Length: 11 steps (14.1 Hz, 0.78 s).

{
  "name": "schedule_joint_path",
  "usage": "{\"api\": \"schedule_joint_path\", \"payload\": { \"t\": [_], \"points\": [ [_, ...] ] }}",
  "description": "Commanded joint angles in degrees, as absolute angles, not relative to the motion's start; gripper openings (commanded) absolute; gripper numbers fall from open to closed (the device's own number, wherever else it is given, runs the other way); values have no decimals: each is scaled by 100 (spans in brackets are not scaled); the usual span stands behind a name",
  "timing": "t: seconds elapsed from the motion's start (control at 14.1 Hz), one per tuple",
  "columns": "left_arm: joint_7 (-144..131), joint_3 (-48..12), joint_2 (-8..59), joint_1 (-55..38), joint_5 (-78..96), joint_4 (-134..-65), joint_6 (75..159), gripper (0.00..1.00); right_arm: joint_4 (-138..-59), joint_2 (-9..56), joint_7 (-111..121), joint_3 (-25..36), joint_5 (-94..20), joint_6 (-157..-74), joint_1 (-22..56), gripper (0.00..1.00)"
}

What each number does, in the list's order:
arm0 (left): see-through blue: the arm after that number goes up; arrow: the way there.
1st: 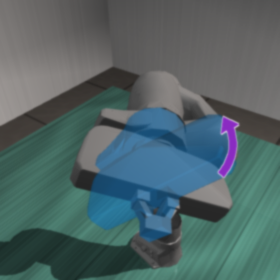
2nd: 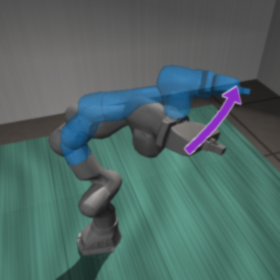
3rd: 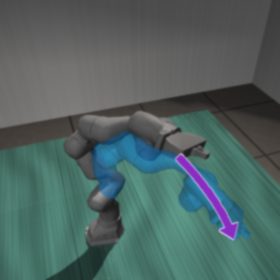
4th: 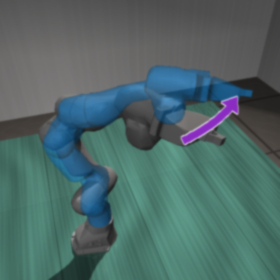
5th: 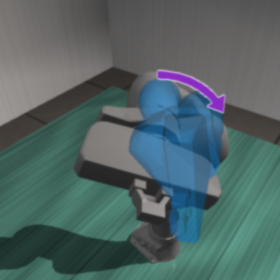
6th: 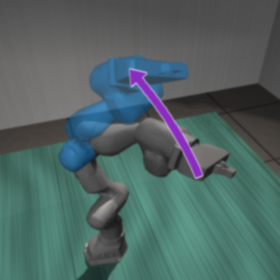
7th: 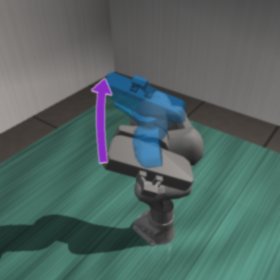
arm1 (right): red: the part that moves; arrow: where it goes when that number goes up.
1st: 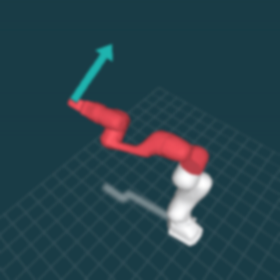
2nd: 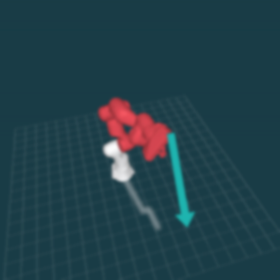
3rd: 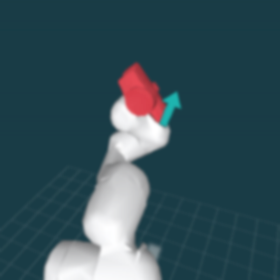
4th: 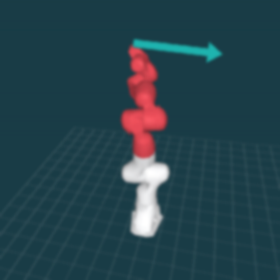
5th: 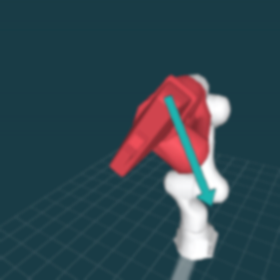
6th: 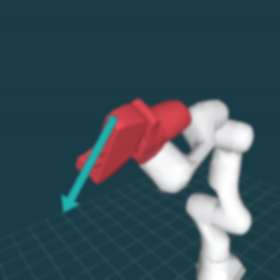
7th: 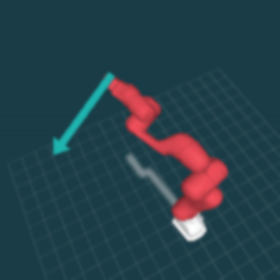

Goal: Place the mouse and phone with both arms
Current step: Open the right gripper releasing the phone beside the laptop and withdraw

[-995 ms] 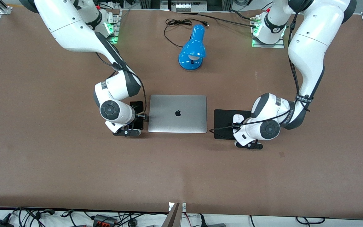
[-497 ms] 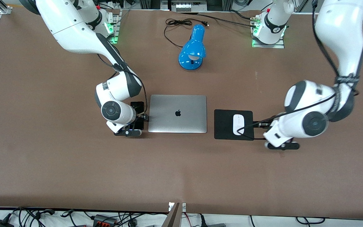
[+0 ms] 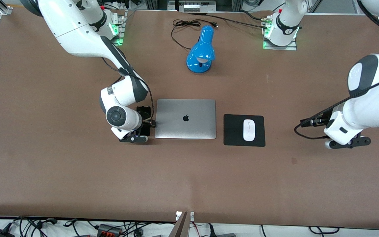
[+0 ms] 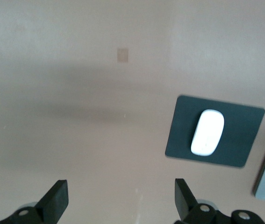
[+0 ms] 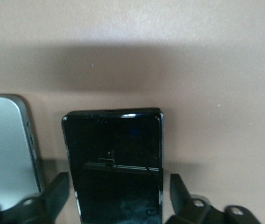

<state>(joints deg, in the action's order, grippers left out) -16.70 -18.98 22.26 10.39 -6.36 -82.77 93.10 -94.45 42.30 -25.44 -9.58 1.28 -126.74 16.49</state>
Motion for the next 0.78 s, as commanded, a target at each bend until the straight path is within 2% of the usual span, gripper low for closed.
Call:
{"api": "schedule_joint_path", "payload": {
  "t": [0.0,0.14,0.36,0.57,0.71],
  "points": [
    [-1758,-1978,1444,1098,-536,-9190,9665,100,-9352,3843,-2584,-923,79,-12508,1600,100],
    [-1670,-1986,1205,1204,-449,-9395,9747,100,-9177,3500,-2514,-914,88,-12192,1486,100],
    [-1652,-1995,916,1292,-194,-9842,10106,100,-8598,3051,-2470,-914,132,-11280,1231,100],
    [-1304,-1986,415,1414,-150,-9941,9985,100,-8280,2524,-2470,-905,132,-10540,871,100],
    [-984,-1611,133,1285,-45,-9923,9896,100,-8279,2138,-2461,-905,149,-10276,643,100]
  ]
}}
